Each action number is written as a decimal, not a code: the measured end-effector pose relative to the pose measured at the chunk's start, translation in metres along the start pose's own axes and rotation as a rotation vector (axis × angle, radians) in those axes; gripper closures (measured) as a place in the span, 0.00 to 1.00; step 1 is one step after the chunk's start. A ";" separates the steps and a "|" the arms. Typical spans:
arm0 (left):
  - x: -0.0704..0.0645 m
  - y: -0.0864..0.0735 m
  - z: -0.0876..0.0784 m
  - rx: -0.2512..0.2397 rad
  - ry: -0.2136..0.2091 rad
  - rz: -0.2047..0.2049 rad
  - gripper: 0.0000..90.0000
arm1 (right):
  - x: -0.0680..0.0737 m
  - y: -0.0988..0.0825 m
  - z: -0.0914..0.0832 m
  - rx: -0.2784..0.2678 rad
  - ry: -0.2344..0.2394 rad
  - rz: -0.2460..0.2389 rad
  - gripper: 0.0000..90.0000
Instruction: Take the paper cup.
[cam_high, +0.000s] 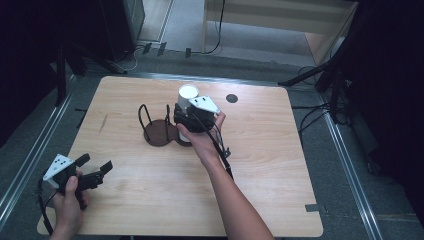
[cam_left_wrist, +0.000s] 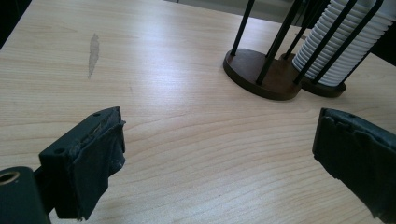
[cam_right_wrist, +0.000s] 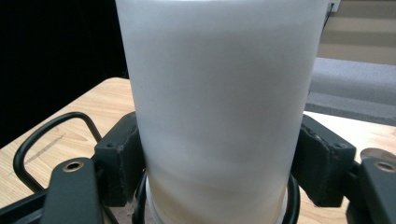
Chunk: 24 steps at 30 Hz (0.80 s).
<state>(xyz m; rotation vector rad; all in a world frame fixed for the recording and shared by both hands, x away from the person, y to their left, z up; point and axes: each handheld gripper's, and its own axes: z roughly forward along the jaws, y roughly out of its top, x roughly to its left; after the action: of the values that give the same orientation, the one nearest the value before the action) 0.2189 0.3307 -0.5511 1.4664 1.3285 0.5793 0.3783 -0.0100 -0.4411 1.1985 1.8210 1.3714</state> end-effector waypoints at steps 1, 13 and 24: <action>0.000 0.000 0.000 0.000 0.001 0.000 0.03 | 0.000 0.001 -0.001 -0.007 0.002 -0.004 0.29; 0.000 0.000 -0.001 -0.002 -0.003 0.000 0.03 | 0.000 0.019 -0.012 -0.049 0.000 -0.012 0.31; 0.000 0.000 0.000 -0.004 -0.005 0.003 0.03 | 0.002 0.046 -0.032 -0.117 0.020 0.015 0.31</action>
<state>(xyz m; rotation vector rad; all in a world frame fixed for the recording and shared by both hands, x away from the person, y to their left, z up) 0.2185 0.3309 -0.5510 1.4663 1.3205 0.5796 0.3654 -0.0189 -0.3877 1.1439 1.7225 1.4819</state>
